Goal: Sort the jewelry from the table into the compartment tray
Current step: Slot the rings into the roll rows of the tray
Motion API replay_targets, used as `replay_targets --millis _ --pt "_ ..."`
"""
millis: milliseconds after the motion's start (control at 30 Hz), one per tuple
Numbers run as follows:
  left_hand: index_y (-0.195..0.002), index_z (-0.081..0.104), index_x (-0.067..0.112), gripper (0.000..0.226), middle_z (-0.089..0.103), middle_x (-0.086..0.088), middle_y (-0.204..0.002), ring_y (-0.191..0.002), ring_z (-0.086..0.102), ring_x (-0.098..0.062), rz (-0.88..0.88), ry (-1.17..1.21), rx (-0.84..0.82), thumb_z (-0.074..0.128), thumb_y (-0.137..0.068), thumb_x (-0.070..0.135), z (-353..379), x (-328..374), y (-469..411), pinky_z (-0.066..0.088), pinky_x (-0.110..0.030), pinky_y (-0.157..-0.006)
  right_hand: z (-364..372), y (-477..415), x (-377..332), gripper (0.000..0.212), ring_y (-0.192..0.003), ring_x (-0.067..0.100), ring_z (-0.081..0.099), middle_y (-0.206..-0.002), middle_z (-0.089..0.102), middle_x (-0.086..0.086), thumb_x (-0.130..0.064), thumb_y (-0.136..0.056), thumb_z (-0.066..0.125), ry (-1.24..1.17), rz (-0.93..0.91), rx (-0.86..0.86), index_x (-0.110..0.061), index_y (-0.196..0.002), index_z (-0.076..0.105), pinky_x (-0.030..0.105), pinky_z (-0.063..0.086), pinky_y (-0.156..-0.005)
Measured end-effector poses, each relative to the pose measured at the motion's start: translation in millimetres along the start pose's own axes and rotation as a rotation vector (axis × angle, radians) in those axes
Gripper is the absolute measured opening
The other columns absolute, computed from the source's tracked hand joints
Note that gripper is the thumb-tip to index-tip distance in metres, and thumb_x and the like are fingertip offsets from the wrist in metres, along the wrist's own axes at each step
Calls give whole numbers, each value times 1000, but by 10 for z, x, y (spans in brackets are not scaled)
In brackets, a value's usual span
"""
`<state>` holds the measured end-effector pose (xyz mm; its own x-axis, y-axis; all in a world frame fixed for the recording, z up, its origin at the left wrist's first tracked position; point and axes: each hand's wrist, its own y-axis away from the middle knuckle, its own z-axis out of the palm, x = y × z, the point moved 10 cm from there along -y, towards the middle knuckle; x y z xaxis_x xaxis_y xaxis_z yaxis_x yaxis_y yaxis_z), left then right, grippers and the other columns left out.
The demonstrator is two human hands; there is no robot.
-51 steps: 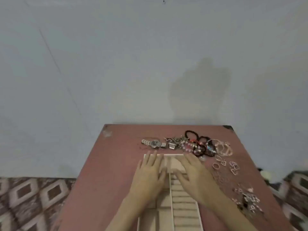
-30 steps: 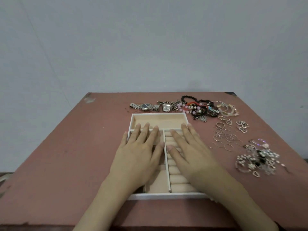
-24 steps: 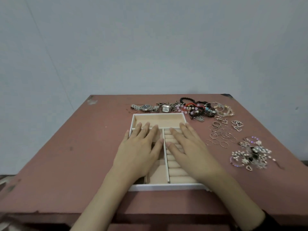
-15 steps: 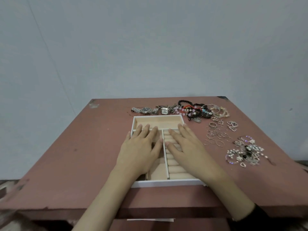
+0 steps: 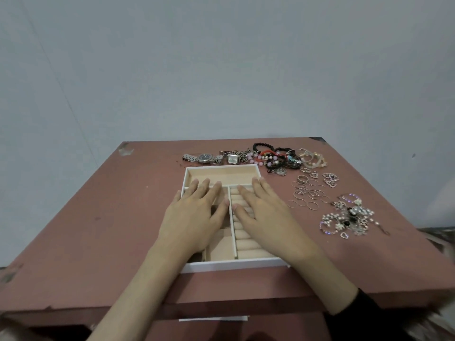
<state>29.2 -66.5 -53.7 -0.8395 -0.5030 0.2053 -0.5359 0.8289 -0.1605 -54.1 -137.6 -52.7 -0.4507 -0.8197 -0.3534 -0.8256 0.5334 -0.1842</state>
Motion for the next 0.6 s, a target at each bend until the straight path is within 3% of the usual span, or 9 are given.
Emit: replay_targets --millis 467,533,600 --pt "-146 19 30 52 16 5 -156 -145 8 -15 5 5 -21 25 -97 47 21 5 9 11 -39 -116 -2 14 19 53 -146 14 -2 -159 9 6 -42 -97 36 -50 -8 23 -23 -146 28 23 1 -114" --pt "-145 21 29 51 18 5 -155 -144 11 -16 2 11 -49 25 -97 46 36 10 -7 12 -42 -116 -41 13 33 49 -145 14 7 -156 20 6 -39 -96 42 -125 -25 41 -23 -142 37 22 7 -113" --pt "-143 28 27 49 28 5 -152 -141 19 -18 0 7 -83 27 -97 44 27 9 -56 17 -46 -115 -188 -19 114 38 -135 18 33 -141 46 7 -29 -93 51 -217 -45 93 -19 -130 53 21 21 -106"
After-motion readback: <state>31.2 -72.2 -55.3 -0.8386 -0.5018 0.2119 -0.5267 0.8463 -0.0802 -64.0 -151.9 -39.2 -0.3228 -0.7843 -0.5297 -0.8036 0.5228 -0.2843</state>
